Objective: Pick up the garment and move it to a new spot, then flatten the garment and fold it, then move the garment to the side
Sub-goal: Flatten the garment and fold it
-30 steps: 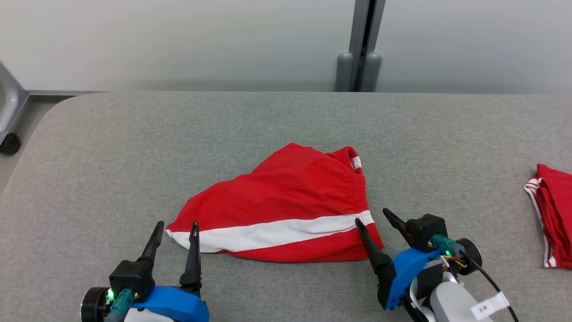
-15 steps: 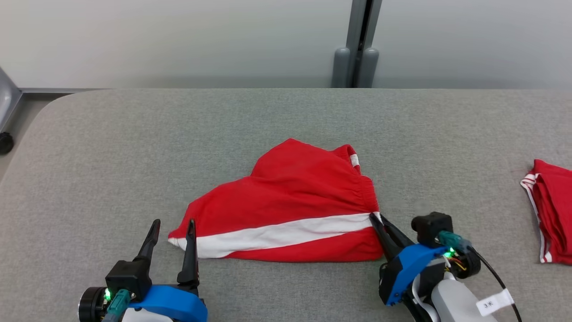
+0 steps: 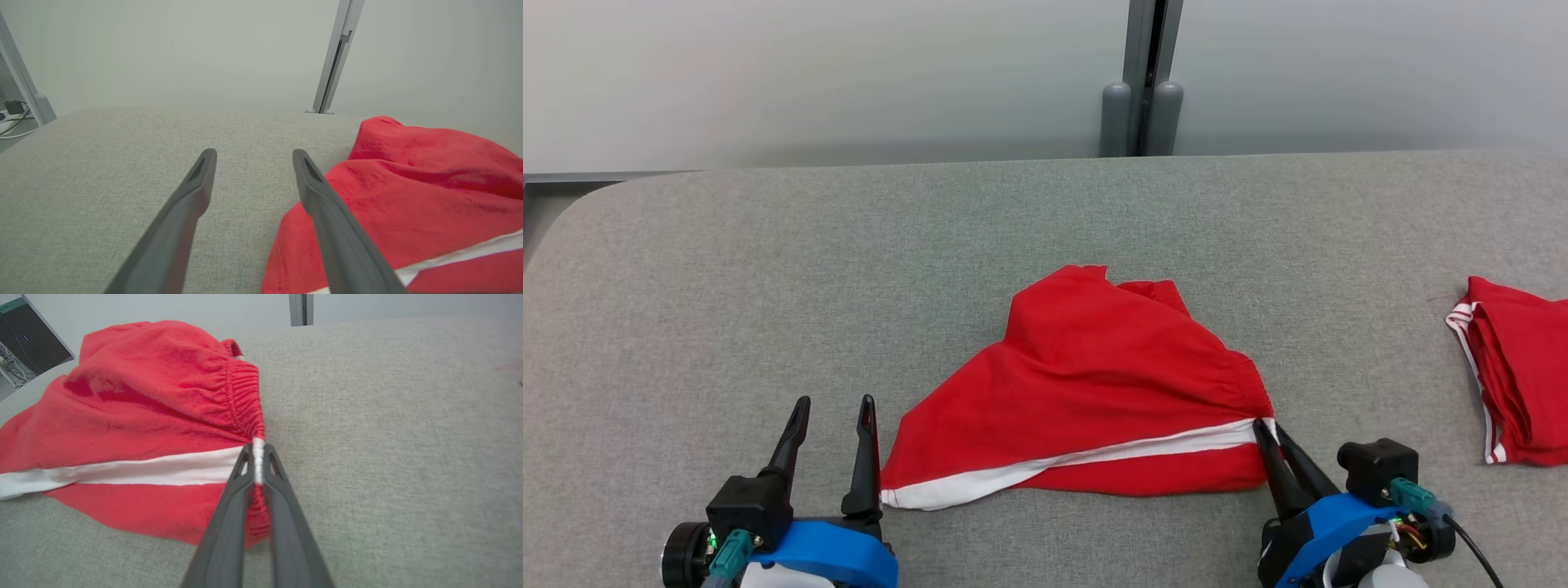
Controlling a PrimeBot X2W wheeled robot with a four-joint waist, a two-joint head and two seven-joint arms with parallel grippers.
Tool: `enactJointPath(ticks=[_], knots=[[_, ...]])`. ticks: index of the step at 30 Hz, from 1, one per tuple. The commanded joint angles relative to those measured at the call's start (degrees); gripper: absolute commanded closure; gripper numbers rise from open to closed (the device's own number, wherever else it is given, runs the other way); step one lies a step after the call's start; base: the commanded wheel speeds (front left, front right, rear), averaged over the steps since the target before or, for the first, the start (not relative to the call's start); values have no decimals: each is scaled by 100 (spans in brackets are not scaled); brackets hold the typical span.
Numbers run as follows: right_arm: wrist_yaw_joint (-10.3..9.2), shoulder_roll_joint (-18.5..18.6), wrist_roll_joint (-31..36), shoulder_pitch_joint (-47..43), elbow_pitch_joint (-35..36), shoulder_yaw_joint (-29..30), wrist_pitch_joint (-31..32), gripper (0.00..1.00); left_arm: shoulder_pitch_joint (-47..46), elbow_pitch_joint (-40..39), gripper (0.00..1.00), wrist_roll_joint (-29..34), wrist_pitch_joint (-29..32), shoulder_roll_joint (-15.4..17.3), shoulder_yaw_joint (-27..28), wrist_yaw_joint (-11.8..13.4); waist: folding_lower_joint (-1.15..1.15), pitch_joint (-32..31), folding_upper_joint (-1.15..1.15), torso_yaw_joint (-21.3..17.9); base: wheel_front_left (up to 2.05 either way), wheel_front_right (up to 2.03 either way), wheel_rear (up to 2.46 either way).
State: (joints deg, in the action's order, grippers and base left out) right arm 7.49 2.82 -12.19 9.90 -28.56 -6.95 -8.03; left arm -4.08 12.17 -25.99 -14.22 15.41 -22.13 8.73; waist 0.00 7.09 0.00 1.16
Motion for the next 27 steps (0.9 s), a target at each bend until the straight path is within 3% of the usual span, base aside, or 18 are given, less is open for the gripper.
enactJointPath(ticks=[1,2,27], knots=[[1,12,53,-77,113,29,-52,25,-46,-24,0,-12,-21,-11,7,-26,0,-3,0,6,0,0,0],[1,13,65,-91,171,42,-72,0,-52,-25,0,-19,-29,-21,0,-39,0,-10,0,12,0,0,0],[1,12,324,-388,1284,279,-423,0,371,-42,0,-302,-95,-175,217,-145,0,-502,0,86,0,0,0]])
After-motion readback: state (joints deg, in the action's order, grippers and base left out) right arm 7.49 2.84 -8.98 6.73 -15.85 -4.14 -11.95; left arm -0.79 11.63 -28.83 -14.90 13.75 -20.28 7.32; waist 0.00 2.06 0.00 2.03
